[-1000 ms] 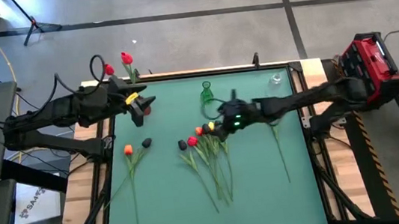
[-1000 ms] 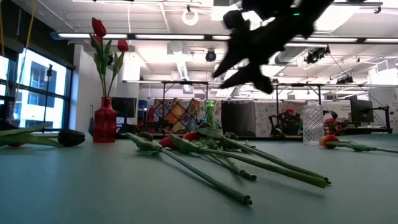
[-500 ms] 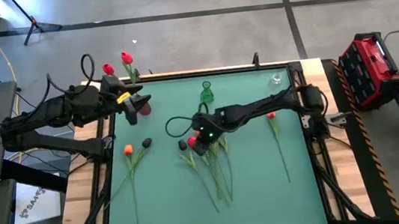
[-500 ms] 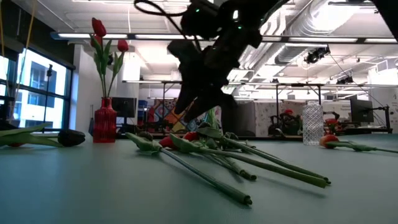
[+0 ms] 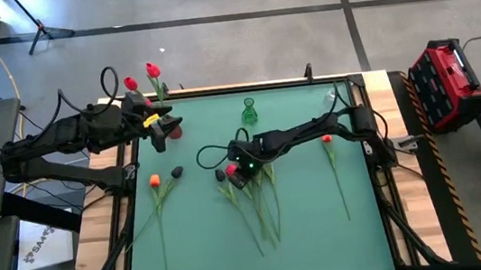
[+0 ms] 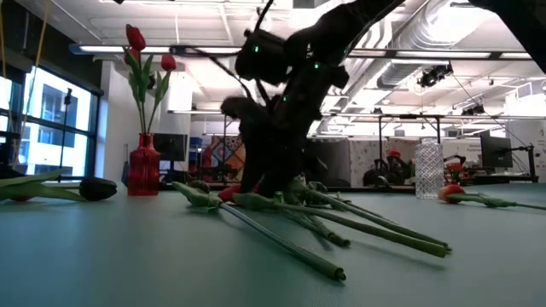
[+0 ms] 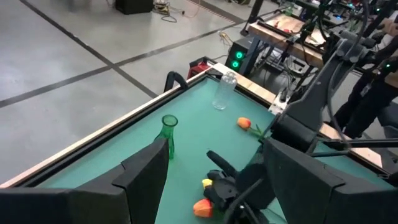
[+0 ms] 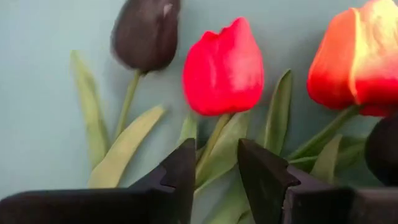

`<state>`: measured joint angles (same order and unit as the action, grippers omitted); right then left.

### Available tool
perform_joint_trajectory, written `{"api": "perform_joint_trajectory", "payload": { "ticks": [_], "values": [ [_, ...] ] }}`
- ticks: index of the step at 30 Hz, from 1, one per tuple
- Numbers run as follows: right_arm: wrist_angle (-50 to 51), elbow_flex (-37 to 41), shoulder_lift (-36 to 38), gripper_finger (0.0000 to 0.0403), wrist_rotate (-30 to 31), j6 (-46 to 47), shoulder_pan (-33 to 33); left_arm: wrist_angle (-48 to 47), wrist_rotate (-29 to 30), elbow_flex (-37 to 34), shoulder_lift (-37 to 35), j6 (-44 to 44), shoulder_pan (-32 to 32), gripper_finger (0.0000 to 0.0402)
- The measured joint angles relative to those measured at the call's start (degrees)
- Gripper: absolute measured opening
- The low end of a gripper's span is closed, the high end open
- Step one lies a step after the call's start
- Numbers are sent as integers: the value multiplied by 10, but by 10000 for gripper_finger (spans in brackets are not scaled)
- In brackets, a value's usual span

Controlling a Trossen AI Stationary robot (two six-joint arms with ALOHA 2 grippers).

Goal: Sort flowers into vase by color
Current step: Put the red tulip into the red vase

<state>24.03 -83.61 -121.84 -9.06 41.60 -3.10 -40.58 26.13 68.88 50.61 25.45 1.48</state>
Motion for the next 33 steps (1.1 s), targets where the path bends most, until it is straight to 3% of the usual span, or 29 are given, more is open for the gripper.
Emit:
{"api": "perform_joint_trajectory", "payload": {
  "ticks": [6,12,23,33],
  "values": [
    [-12,0,-6,74,3,-24,-7,-3,0,0,0,0,0,250],
    [-17,0,-3,10,-14,-45,-8,-4,0,0,0,0,0,250],
    [-45,0,94,2,-21,-57,-11,-3,-1,0,0,-13,0,250],
    [-119,0,221,1,114,-93,-29,23,16,0,1,-37,0,250]
  ]
}}
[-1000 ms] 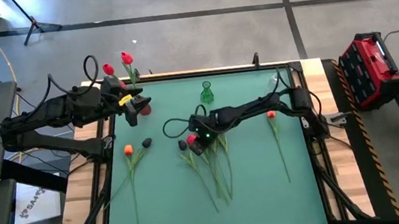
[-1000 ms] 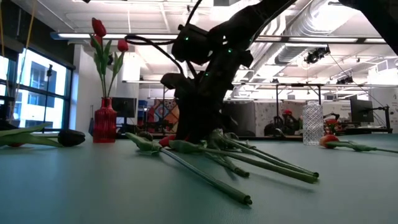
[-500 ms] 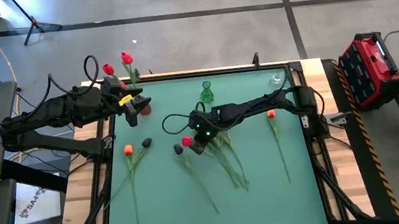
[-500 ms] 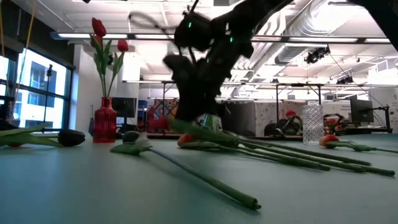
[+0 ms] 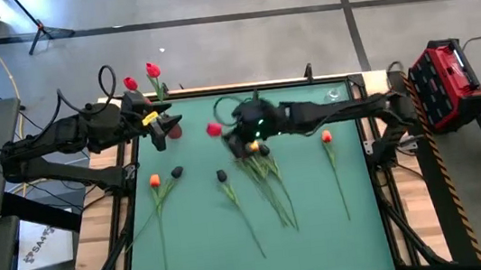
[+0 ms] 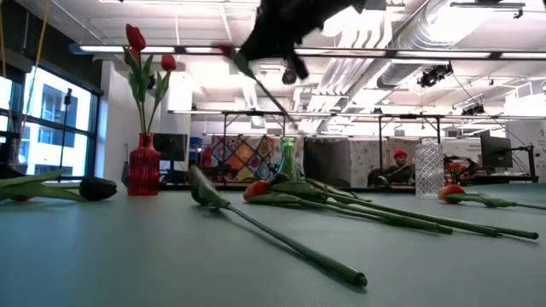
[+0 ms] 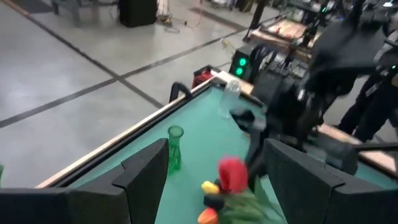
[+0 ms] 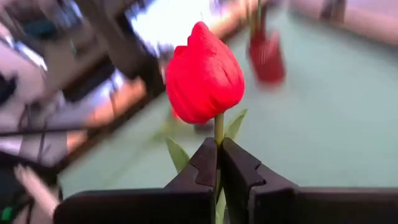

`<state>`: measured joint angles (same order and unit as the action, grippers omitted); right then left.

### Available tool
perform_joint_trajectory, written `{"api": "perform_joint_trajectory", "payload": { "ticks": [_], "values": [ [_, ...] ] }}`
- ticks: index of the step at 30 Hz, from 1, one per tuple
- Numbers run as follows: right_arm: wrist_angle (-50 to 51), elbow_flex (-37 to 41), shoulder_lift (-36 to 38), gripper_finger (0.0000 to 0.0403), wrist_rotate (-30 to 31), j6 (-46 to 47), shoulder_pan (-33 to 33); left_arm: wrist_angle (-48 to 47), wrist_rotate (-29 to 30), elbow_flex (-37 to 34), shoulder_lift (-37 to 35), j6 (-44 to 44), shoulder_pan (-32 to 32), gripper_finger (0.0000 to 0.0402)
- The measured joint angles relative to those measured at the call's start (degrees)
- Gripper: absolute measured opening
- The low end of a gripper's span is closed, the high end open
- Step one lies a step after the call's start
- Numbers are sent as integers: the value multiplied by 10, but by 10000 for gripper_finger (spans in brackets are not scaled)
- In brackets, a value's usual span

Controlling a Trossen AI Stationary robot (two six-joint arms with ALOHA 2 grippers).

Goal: Sort flowers into vase by color
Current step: Put the red tulip into the red vase

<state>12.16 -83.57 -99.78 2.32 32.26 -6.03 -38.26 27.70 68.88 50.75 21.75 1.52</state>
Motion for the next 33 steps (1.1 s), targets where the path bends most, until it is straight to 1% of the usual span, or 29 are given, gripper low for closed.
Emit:
{"api": "perform_joint_trajectory", "payload": {
  "ticks": [3,7,10,15,21,25,29,33],
  "values": [
    [-64,0,35,0,35,-46,-6,27,-6,0,10,-8,0,250],
    [-151,0,71,0,26,-119,-15,61,-21,0,27,-12,0,250],
    [-182,0,88,0,-24,-154,-27,97,-40,0,41,-27,0,250],
    [-228,0,94,0,-119,-173,-45,158,-106,0,77,-59,0,250],
    [-265,0,95,0,-214,-178,-56,201,-143,0,128,-52,0,250],
    [-266,0,95,0,-251,-178,-57,248,-167,0,153,-51,0,250],
    [-266,0,95,0,-266,-186,-57,280,-201,0,176,-69,0,248],
    [-266,0,95,0,-302,-188,-64,294,-212,0,188,-54,-1,231]
  ]
}}
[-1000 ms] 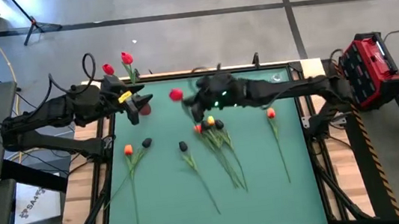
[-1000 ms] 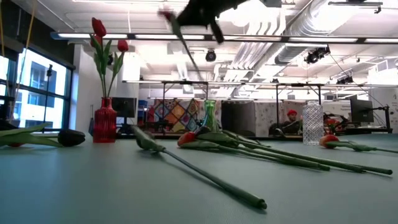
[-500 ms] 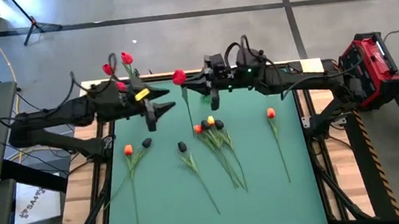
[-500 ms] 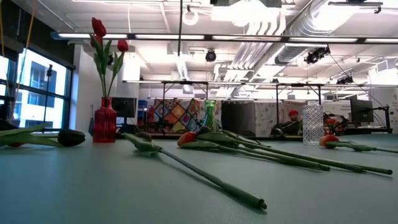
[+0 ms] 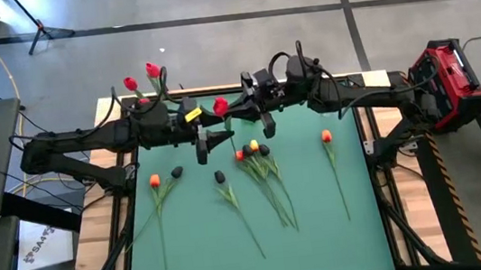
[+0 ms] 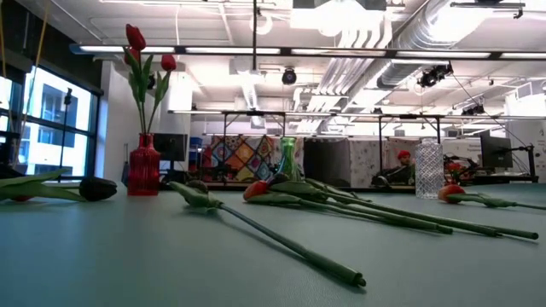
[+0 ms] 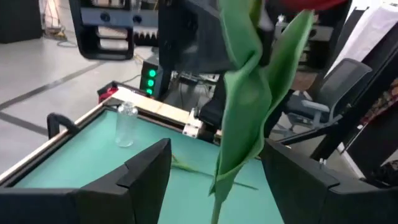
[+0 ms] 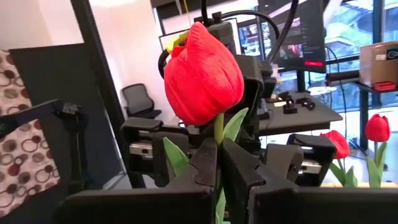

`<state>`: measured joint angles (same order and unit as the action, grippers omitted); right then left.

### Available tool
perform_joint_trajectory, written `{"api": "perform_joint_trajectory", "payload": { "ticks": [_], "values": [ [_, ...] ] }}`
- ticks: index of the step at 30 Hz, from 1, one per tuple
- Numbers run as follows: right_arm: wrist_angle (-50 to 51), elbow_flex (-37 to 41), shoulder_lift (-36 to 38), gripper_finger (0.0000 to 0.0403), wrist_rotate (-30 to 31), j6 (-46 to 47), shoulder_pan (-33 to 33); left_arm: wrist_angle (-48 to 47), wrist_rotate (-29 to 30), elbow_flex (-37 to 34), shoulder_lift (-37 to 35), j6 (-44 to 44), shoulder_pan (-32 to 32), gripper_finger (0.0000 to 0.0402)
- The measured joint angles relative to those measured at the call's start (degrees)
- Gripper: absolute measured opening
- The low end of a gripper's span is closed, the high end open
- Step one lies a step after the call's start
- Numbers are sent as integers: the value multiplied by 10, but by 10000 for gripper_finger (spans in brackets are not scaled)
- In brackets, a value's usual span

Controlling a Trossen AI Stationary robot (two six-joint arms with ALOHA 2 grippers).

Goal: Sort flowers into vase by color
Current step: Put the red tulip into the red vase

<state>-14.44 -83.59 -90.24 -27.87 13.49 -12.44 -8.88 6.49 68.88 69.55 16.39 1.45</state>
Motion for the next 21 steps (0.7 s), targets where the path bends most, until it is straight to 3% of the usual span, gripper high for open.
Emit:
{"api": "perform_joint_trajectory", "payload": {
  "ticks": [7,11,21],
  "values": [
    [1,0,3,0,-90,17,-21,-2,0,0,-2,9,0,157],
    [0,0,4,0,-108,21,-32,-1,0,0,-1,14,0,120],
    [2,0,4,0,-127,15,-38,42,-16,0,21,3,0,96]
  ]
}}
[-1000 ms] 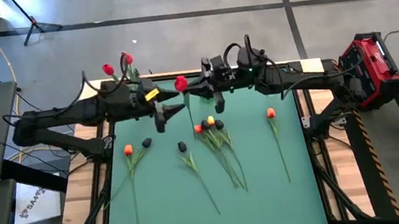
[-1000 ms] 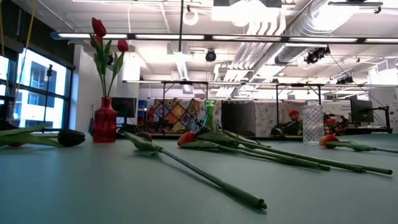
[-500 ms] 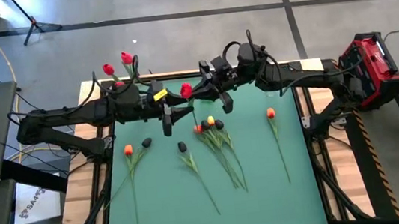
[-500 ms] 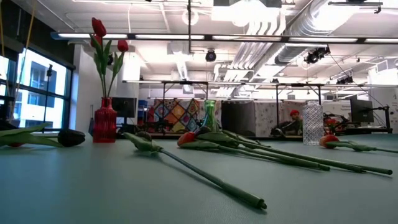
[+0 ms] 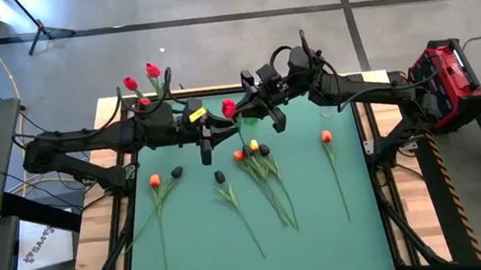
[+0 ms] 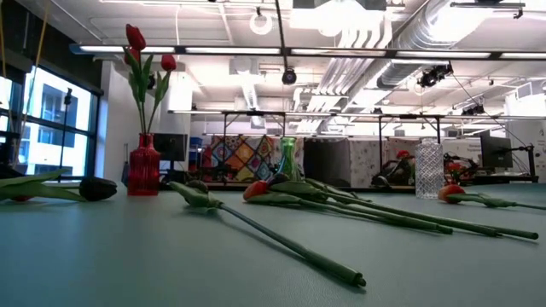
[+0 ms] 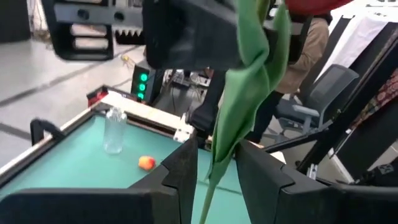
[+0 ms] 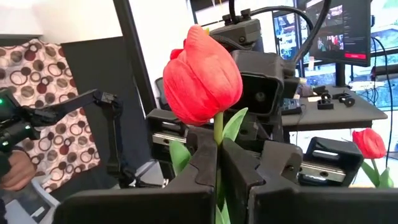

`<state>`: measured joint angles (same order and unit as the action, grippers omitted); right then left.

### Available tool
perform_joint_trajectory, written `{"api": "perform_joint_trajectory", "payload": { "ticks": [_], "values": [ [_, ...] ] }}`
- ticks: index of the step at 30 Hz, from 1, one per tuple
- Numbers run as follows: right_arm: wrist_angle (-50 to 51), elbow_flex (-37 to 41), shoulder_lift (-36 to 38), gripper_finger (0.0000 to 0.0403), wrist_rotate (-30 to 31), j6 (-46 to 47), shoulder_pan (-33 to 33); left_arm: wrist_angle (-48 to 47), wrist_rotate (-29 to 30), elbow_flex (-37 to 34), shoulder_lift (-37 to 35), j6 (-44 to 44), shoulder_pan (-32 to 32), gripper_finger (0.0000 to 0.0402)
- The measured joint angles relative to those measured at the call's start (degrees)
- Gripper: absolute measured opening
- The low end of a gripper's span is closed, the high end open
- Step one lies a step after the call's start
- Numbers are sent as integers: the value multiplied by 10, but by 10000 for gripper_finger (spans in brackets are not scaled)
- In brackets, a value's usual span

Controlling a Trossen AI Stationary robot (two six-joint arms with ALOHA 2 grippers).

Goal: Sort flowers into vase by color
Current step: Put the red tulip into the red vase

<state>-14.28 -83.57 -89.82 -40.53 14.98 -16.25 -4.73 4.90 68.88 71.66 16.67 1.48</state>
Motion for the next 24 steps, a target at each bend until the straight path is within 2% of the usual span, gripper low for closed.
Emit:
{"api": "perform_joint_trajectory", "payload": {
  "ticks": [9,12,18,20,24],
  "values": [
    [3,0,0,0,-13,2,-2,28,-2,0,7,-38,0,119],
    [2,0,0,0,-22,2,-2,30,-2,0,7,-50,0,97],
    [3,0,0,1,-28,0,-4,30,-3,0,7,-54,0,21],
    [7,0,0,11,-26,0,-8,29,0,0,7,-59,0,7],
    [45,0,8,54,-26,-4,-28,18,76,0,-1,-54,0,10]
  ]
}}
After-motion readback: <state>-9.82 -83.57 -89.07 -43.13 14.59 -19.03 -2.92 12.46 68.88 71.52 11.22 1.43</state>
